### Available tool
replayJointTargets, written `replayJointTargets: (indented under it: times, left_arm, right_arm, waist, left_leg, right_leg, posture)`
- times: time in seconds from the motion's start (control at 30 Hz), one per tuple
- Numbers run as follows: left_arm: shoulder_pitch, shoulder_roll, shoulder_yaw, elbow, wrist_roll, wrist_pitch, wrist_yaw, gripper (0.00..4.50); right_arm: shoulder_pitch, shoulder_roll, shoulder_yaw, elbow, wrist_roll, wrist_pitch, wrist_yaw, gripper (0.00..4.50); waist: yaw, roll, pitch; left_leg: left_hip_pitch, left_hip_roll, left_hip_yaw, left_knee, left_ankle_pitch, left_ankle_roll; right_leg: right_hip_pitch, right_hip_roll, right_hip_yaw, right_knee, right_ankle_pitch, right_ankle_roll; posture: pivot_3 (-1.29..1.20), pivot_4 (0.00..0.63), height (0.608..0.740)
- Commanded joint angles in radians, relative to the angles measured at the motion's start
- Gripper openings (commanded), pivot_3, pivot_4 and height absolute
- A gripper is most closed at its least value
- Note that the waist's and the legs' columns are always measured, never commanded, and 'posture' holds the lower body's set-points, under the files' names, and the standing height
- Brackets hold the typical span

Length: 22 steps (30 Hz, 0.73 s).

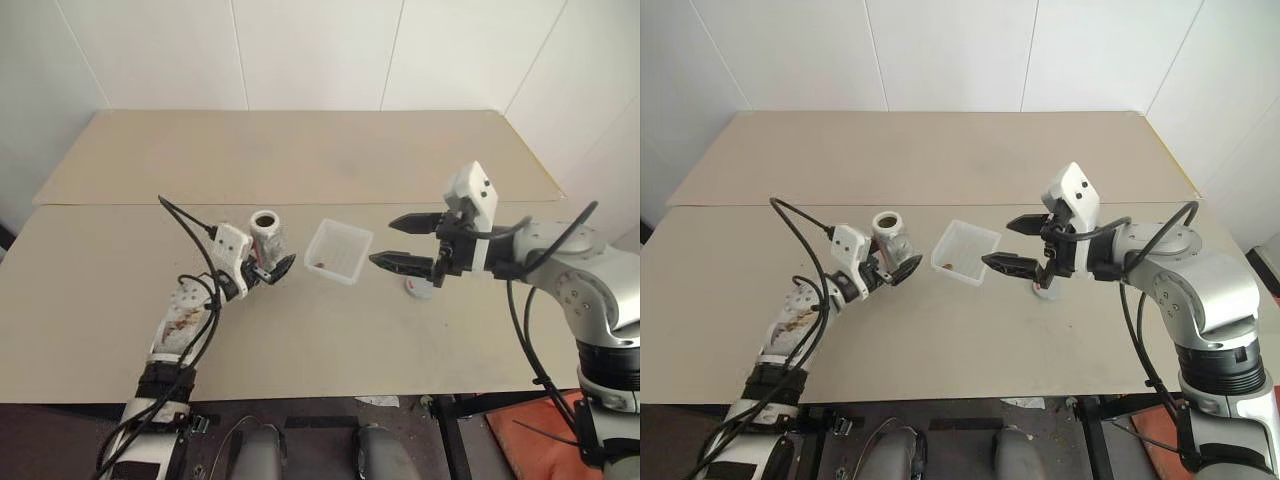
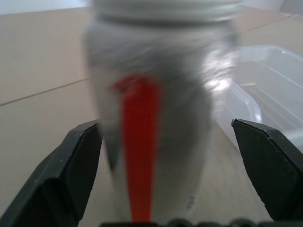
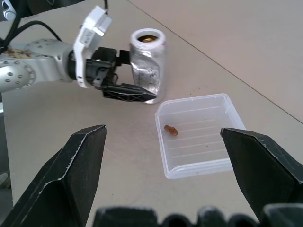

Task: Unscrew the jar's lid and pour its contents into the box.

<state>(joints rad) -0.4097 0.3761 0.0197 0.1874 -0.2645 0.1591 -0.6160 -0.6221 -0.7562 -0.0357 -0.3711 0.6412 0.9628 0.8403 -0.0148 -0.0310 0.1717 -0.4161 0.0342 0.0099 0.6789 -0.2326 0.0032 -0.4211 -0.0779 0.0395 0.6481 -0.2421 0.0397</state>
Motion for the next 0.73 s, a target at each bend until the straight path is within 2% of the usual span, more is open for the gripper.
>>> replayJointTargets:
  times: [0.03,0.2,0.33,0.37,0.57,0.73]
  left_arm:
    - [0.095,0.125,0.079,-0.210,-0.074,0.106,-0.071,4.46]
    - [0.286,0.388,0.275,-0.390,-0.368,0.332,-0.362,4.46]
    - [0.414,0.557,0.477,-0.377,-0.516,0.343,-0.665,4.46]
    - [0.421,0.591,0.512,-0.368,-0.531,0.352,-0.697,4.46]
    - [0.404,0.712,0.625,-0.295,-0.554,0.370,-0.812,4.46]
    - [0.404,0.715,0.620,-0.313,-0.533,0.361,-0.820,4.46]
  right_arm:
    - [0.004,-0.019,-0.018,-0.038,0.002,-0.029,0.003,4.50]
    - [0.038,-0.034,-0.033,-0.052,0.003,-0.035,0.000,4.50]
    - [0.073,-0.052,-0.052,-0.064,0.003,-0.044,0.006,4.50]
    - [0.083,-0.060,-0.057,-0.064,0.002,-0.050,0.012,4.50]
    - [0.147,-0.113,-0.100,-0.050,0.004,-0.113,0.066,4.50]
    - [0.156,-0.121,-0.111,-0.051,0.017,-0.123,0.079,4.50]
  waist:
    - [-0.005,0.000,0.000]
    - [-0.007,0.000,0.000]
    - [0.000,0.000,0.000]
    - [0.004,0.000,0.000]
    - [0.005,0.000,0.000]
    - [-0.003,0.000,0.000]
  left_leg:
    - [0.000,0.000,0.000,0.000,0.000,0.000]
    - [0.001,0.002,0.001,-0.002,0.000,0.000]
    - [0.001,0.002,0.002,-0.002,0.000,0.000]
    - [0.001,0.002,0.002,-0.002,0.000,0.000]
    - [0.002,0.002,0.003,-0.003,0.000,0.000]
    - [0.002,0.003,0.004,-0.003,0.000,0.000]
  right_leg:
    - [0.000,0.000,0.000,0.000,0.000,0.000]
    - [-0.001,0.000,0.001,0.000,0.000,0.000]
    - [0.000,0.000,0.000,-0.001,-0.001,-0.001]
    - [0.000,0.000,0.000,-0.001,-0.001,-0.001]
    - [0.000,0.000,-0.001,-0.002,-0.001,-0.001]
    - [0.000,0.001,0.000,-0.001,-0.001,-0.001]
  posture:
    - [0.00,0.150,0.740]
    - [0.00,0.150,0.740]
    - [0.00,0.150,0.740]
    - [0.00,0.150,0.740]
    - [0.00,0.150,0.740]
    - [0.00,0.150,0.740]
